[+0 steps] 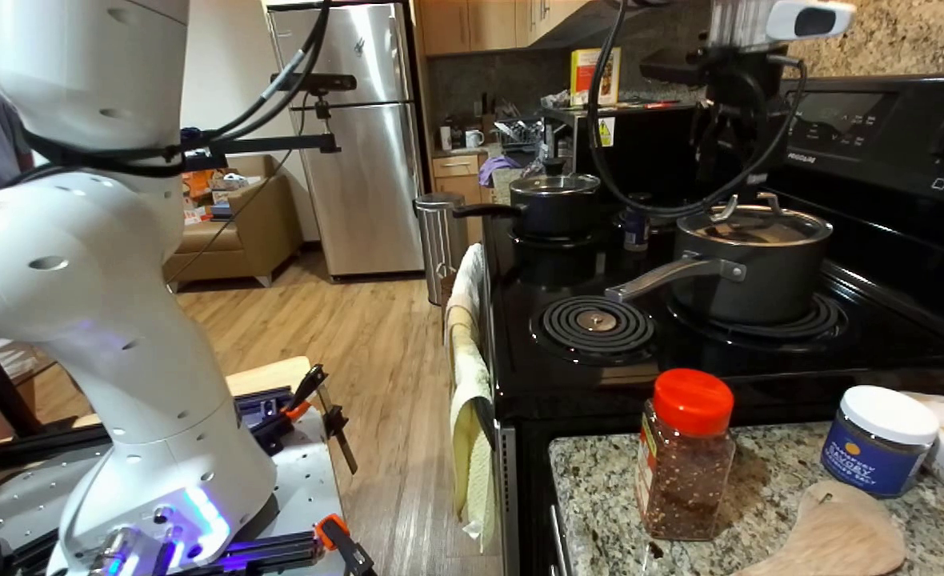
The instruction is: Take the lid off the pot on the right and put it on the stove
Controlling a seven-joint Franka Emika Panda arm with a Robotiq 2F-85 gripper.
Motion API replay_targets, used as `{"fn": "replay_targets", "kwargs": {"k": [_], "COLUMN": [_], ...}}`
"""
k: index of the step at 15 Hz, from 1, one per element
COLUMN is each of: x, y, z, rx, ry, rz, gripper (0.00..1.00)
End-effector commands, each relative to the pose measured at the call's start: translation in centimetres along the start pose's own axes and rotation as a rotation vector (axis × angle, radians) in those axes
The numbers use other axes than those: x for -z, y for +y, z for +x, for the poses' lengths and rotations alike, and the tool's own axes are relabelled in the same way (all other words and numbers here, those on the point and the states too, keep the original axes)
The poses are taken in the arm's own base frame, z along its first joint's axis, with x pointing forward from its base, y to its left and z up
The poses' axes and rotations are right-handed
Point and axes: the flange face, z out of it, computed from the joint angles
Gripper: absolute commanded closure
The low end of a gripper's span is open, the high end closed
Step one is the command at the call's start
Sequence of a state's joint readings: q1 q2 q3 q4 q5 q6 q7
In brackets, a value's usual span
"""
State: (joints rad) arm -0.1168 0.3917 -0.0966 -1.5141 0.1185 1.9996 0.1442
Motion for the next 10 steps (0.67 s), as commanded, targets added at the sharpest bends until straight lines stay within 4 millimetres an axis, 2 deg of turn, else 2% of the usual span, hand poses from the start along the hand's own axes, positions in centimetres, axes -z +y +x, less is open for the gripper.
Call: {"fn": "replay_targets", "kwargs": {"k": [1, 4, 10], "x": [-2.6, -3.6, -2.9], "y": [2.0, 2.5, 2.5], "z": [-1.8, -2.2, -3.5], "rx": [-0.034, -0.064, -0.048], "ry": [0.026, 0.089, 0.144], "rz": [0.073, 0.124, 0.131], "gripper": [0.0, 0.0, 0.0]}}
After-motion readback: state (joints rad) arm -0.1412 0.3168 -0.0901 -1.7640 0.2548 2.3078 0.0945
